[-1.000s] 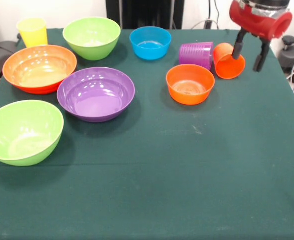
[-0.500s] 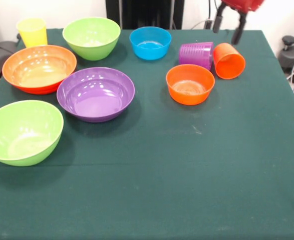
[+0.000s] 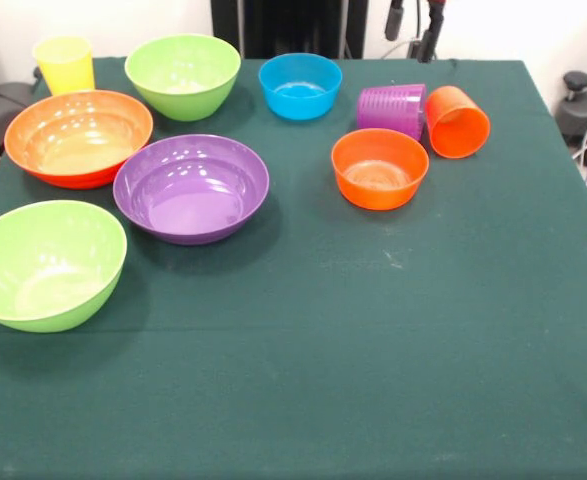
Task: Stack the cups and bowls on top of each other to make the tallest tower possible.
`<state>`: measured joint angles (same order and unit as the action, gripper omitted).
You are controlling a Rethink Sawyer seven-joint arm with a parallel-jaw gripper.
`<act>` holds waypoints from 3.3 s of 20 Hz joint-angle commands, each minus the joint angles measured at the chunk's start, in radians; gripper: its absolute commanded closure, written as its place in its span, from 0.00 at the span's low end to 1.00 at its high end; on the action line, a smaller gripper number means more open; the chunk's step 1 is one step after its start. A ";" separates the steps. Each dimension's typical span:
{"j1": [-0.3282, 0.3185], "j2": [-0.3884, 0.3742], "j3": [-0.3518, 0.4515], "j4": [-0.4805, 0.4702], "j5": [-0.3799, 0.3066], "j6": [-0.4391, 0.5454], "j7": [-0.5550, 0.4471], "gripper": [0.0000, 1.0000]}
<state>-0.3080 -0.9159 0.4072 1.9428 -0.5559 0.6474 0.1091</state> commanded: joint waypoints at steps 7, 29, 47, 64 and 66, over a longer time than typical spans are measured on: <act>-0.019 -0.024 0.054 0.093 -0.044 -0.044 0.090 0.00; -0.044 -0.112 0.005 0.254 -0.047 -0.133 0.166 0.00; -0.080 -0.179 -0.002 0.355 -0.040 -0.180 0.190 0.00; -0.120 -0.100 -0.068 0.334 -0.112 -0.229 0.208 0.00; -0.123 -0.092 -0.076 0.331 -0.118 -0.232 0.209 0.00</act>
<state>-0.4209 -1.1029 0.3688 2.2483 -0.5717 0.4701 0.1091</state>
